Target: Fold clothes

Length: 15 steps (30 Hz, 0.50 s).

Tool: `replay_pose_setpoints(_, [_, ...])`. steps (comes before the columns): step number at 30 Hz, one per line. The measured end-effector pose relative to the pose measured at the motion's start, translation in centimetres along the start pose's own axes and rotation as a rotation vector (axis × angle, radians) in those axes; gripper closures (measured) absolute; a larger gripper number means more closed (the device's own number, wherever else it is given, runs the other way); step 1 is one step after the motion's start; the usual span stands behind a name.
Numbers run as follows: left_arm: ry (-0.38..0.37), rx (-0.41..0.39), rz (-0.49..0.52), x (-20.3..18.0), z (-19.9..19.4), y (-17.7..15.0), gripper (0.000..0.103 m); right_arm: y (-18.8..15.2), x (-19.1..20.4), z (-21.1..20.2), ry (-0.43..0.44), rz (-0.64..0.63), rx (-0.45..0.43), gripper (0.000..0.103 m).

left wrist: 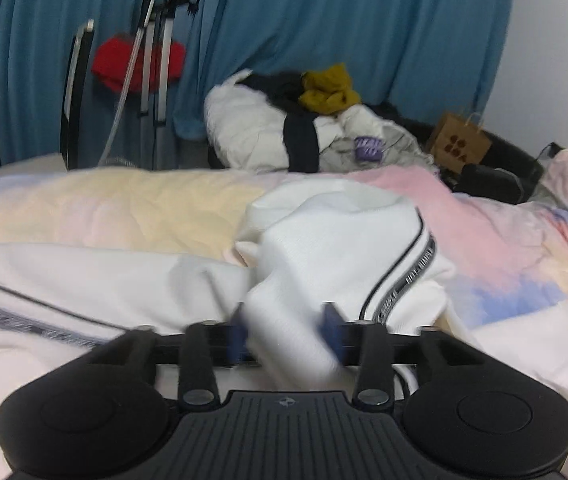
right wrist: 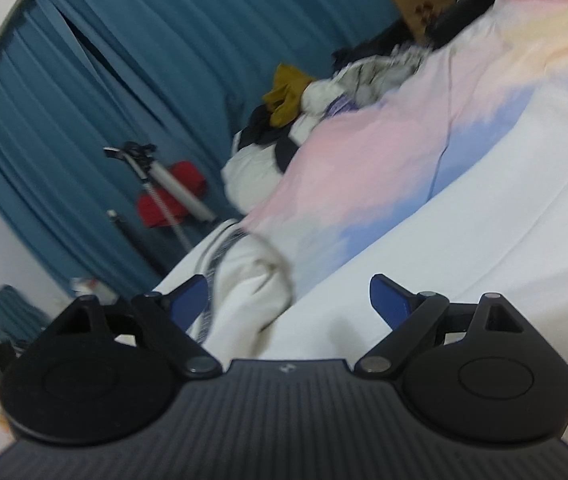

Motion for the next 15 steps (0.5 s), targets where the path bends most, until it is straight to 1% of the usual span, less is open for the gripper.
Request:
replay_pose_setpoints(1, [0.005,-0.008,0.005,-0.3,-1.3,-0.6,0.044,-0.1,0.1,0.3,0.023,0.012,0.018,0.016])
replay_pose_setpoints(2, [0.009,-0.015,0.008,-0.5,-2.6,-1.1,0.042,-0.2,0.3,0.6,0.041,0.021,0.034,0.021])
replay_pose_setpoints(5, [0.007,-0.018,-0.018,-1.4,-7.1,-3.2,0.041,-0.4,0.7,2.0,0.092,0.052,0.093,0.029])
replay_pose_setpoints(6, [0.003,-0.022,-0.023,-1.8,-8.8,-4.1,0.04,-0.4,0.7,2.5,0.112,0.075,0.116,0.029])
replay_pose_setpoints(8, [-0.007,-0.031,-0.03,-2.7,-12.1,-6.0,0.035,-0.3,0.8,3.8,0.152,0.127,0.157,0.029])
replay_pose_setpoints(9, [-0.014,-0.03,-0.02,-3.1,-12.9,-6.8,0.034,-0.1,0.8,4.6,0.17,0.148,0.173,0.029])
replay_pose_setpoints(11, [-0.023,-0.018,0.004,-3.5,-12.9,-7.7,0.034,0.4,1.3,6.7,0.199,0.149,0.202,0.029])
replay_pose_setpoints(13, [-0.037,-0.01,0.006,-3.6,-11.7,-8.3,0.034,0.8,2.1,8.6,0.196,0.103,0.233,0.029])
replay_pose_setpoints(15, [-0.059,0.004,-0.014,-3.4,-10.1,-8.5,0.034,1.3,2.4,10.4,0.179,0.092,0.226,0.028])
Point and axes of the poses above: each gripper's, at about its wrist camera, not at the fingertips, and z roughly the way its jaws point, x to its left, y to its top, the point moved 3 cm from there along z, roughly the way its jaws point, and after that the axes turned 15 degrees about -y, right-handed, at the moved point
